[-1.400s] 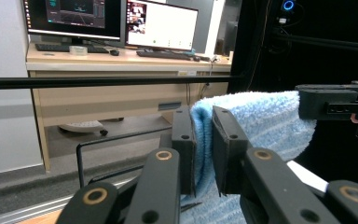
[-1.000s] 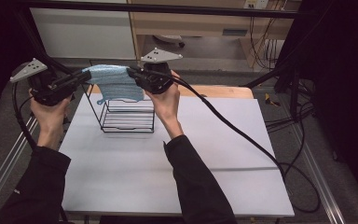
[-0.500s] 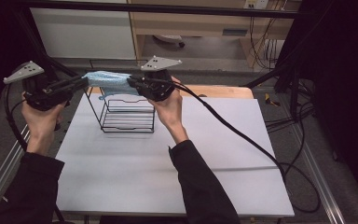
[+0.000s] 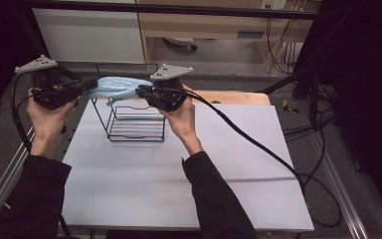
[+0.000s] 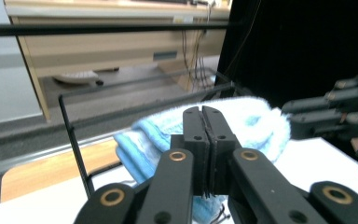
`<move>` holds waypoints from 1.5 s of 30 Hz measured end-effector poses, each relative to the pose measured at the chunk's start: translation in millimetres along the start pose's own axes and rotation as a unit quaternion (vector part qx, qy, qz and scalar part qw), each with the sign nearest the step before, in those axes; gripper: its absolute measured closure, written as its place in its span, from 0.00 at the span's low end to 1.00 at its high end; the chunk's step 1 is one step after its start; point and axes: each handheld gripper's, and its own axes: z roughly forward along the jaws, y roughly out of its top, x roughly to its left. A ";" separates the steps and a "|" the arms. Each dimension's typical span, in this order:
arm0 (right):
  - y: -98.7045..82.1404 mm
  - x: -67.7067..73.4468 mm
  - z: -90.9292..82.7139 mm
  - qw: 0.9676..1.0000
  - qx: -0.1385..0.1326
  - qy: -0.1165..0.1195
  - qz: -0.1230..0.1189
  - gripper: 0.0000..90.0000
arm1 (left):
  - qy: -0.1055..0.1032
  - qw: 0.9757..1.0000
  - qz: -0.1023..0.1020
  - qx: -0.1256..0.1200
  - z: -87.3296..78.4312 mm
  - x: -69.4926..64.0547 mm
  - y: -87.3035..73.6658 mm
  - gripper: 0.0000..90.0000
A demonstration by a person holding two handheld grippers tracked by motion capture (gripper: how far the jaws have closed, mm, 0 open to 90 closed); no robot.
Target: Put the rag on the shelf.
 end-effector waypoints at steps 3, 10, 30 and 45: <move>-1.9 0.3 0.5 1.000 0.003 0.002 -0.001 0.90 | 0.003 1.000 0.006 0.016 3.8 -0.2 -4.1 0.99; -2.7 2.2 -0.4 1.000 0.013 0.013 0.004 0.84 | 0.005 0.999 0.026 0.045 8.1 -1.9 -17.0 0.99; -28.5 -5.8 15.4 0.996 0.058 0.015 0.063 1.00 | 0.008 0.997 0.026 0.073 25.2 6.1 -49.3 0.99; -44.7 -16.3 27.1 0.996 0.051 -0.010 0.072 1.00 | 0.027 0.997 0.020 0.068 44.2 10.7 -56.7 0.99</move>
